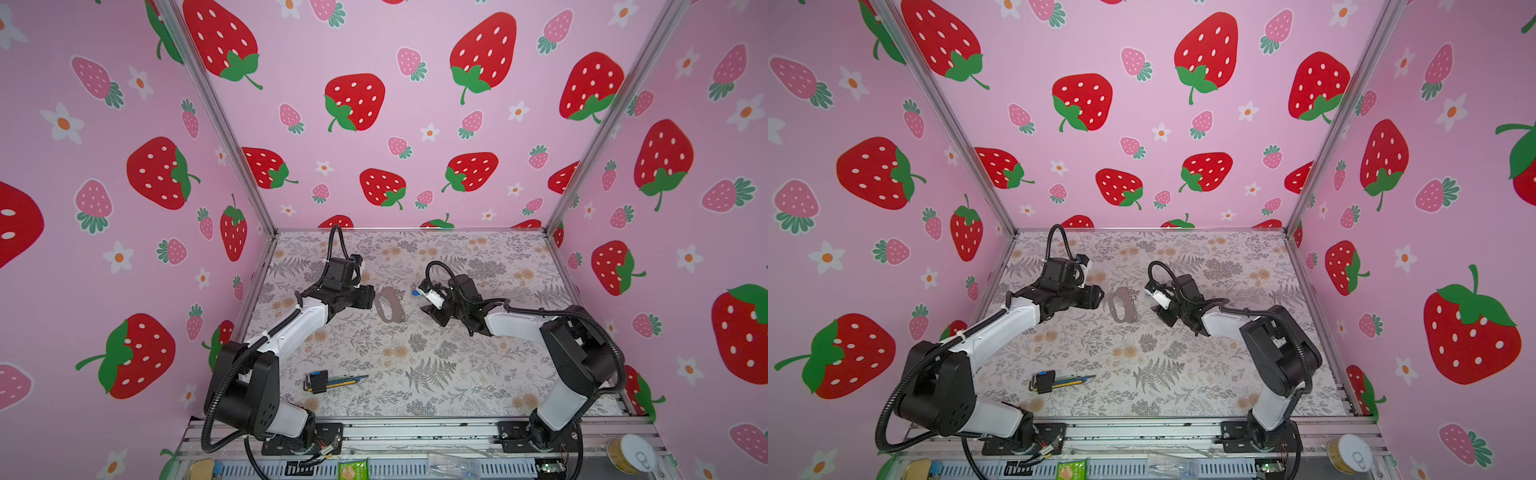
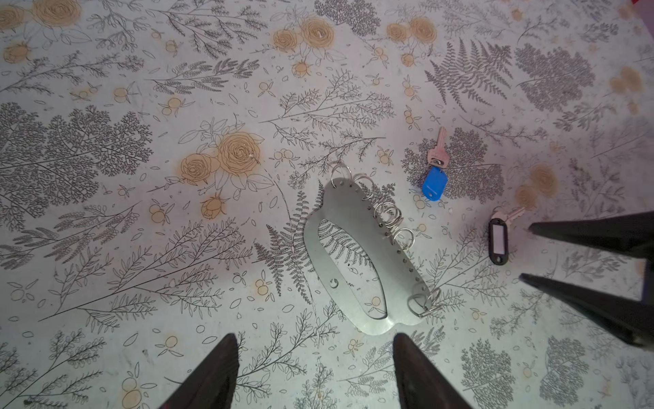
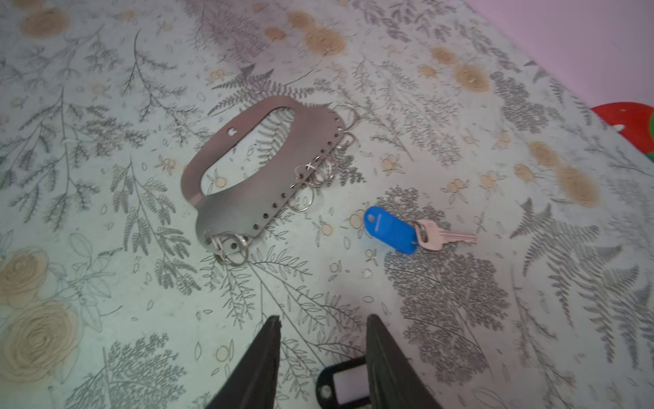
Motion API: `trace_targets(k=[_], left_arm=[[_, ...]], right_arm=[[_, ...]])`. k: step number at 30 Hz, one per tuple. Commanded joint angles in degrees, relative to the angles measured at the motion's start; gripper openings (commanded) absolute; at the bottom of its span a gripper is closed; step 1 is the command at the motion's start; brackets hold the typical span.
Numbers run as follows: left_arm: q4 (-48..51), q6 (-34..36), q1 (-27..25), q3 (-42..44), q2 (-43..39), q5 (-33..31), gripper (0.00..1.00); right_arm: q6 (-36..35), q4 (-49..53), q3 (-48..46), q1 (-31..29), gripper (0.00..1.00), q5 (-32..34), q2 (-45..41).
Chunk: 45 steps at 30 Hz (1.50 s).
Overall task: Put the keys on the keyring
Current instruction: 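Move both grippers forward toward the grey metal keyring plate, then lower the right gripper and grasp the split rings at the plate's end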
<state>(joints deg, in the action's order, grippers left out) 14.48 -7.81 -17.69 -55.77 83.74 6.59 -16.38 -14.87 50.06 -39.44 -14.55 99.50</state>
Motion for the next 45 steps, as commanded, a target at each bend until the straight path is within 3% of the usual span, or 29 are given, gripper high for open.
trace_targets(k=[1, 14, 18, 27, 45], left_arm=[[1.2, -0.8, -0.2, -0.7, -1.0, 0.5, 0.7], [1.3, 0.9, -0.2, 1.4, -2.2, -0.7, 0.66], [0.6, 2.0, -0.2, 2.2, -3.3, -0.7, 0.66], [0.9, 3.6, -0.1, 3.0, -4.9, -2.2, 0.66], [1.7, 4.5, 0.0, 2.3, -4.2, -2.6, 0.66]], right_arm=[[-5.4, 6.1, 3.8, -0.8, 0.4, -4.3, 2.2], [-9.1, 12.8, 11.2, -3.0, 0.3, -6.2, 9.0], [-9.5, 14.5, 12.9, -3.8, 0.3, -10.5, 10.6], [-9.0, 18.8, 17.8, -4.9, 0.3, -7.7, 14.2], [-8.2, 21.2, 19.6, -5.6, 0.31, -8.7, 16.3]])
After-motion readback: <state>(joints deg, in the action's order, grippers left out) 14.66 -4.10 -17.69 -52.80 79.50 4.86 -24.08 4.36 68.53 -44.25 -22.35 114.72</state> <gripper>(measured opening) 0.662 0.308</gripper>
